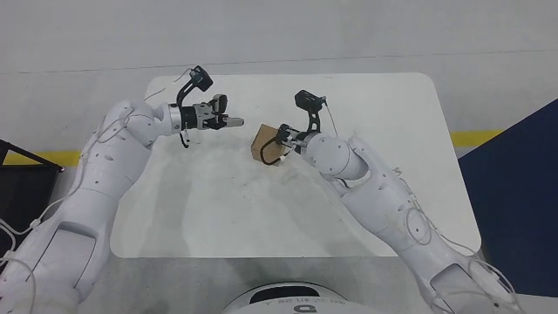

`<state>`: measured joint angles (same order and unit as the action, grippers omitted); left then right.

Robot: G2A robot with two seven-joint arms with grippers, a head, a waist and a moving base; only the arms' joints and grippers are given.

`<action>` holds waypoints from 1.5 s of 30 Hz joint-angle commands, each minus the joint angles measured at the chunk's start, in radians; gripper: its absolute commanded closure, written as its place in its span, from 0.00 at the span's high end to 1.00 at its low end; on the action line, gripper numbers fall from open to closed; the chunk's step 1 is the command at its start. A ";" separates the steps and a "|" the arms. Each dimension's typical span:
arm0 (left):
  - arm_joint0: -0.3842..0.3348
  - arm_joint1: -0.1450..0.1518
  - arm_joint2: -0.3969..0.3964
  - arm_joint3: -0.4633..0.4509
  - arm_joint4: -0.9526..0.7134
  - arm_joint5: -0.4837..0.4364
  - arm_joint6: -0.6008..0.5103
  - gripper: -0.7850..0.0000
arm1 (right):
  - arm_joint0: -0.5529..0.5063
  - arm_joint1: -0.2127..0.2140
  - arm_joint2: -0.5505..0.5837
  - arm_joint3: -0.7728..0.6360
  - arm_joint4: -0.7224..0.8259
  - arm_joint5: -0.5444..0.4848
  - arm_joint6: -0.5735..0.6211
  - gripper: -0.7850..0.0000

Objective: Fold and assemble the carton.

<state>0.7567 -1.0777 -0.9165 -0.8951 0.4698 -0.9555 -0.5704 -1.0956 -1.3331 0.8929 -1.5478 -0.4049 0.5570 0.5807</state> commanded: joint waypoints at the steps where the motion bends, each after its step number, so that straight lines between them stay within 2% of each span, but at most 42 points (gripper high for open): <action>1: 0.001 -0.001 0.003 -0.002 0.003 0.006 0.001 1.00 | 0.008 -0.003 -0.005 0.007 0.001 0.009 0.009 0.00; 15: -0.009 -0.001 0.007 0.002 0.028 0.022 0.003 1.00 | 0.012 -0.011 -0.012 0.000 -0.011 0.032 0.019 0.00; 18: -0.011 -0.001 0.008 0.003 0.031 0.023 0.003 1.00 | -0.008 -0.009 -0.015 -0.057 -0.013 0.009 0.026 0.00; 22: -0.017 -0.003 0.012 0.004 0.029 0.022 0.002 1.00 | -0.045 0.001 -0.025 -0.122 -0.016 -0.058 0.103 0.00; 27: -0.026 -0.006 0.018 0.012 0.029 0.019 0.001 1.00 | -0.018 0.001 -0.109 -0.065 -0.097 -0.108 0.242 0.00; 33: -0.035 -0.008 0.023 0.023 0.030 0.013 0.004 1.00 | 0.018 -0.015 -0.148 0.027 -0.118 -0.080 0.226 0.00; 38: -0.041 -0.009 0.024 0.036 0.032 0.007 0.008 1.00 | 0.020 -0.019 -0.093 0.036 -0.056 -0.064 0.177 0.00; 45: -0.043 -0.010 0.026 0.044 0.032 0.006 0.012 1.00 | 0.011 -0.011 -0.101 0.029 -0.101 -0.050 0.251 0.00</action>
<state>0.7144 -1.0872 -0.8908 -0.8518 0.5023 -0.9495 -0.5586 -1.0894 -1.3428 0.7965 -1.5198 -0.4987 0.4985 0.8222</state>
